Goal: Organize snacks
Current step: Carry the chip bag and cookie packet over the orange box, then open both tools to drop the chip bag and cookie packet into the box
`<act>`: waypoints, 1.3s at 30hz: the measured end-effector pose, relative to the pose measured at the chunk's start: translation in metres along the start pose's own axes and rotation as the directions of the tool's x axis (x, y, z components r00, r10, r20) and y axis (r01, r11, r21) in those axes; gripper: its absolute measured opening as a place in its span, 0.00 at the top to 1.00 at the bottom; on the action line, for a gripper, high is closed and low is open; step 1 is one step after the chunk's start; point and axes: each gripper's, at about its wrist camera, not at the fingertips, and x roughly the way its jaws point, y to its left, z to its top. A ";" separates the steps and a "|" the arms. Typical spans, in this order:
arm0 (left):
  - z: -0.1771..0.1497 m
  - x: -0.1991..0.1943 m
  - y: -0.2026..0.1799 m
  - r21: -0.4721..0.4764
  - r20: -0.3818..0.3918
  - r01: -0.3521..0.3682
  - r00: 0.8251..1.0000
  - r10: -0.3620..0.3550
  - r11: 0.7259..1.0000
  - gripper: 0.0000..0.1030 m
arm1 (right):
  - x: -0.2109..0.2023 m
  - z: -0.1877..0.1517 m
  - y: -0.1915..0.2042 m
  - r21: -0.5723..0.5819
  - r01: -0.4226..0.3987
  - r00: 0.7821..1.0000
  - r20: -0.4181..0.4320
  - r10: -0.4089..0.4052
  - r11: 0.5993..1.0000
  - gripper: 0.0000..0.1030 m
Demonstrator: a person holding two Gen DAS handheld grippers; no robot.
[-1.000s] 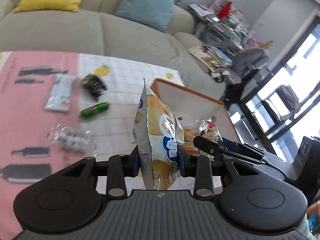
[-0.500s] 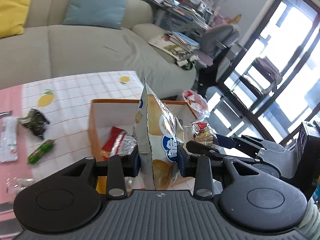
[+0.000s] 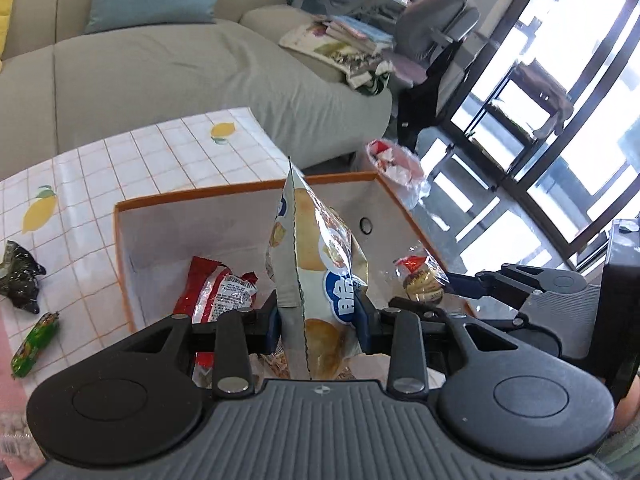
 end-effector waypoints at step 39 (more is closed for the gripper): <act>0.011 0.042 -0.004 0.028 -0.103 -0.090 0.990 0.093 0.996 0.29 | 0.045 -0.005 0.014 -0.120 0.068 0.989 -0.124 -0.083 0.990 0.36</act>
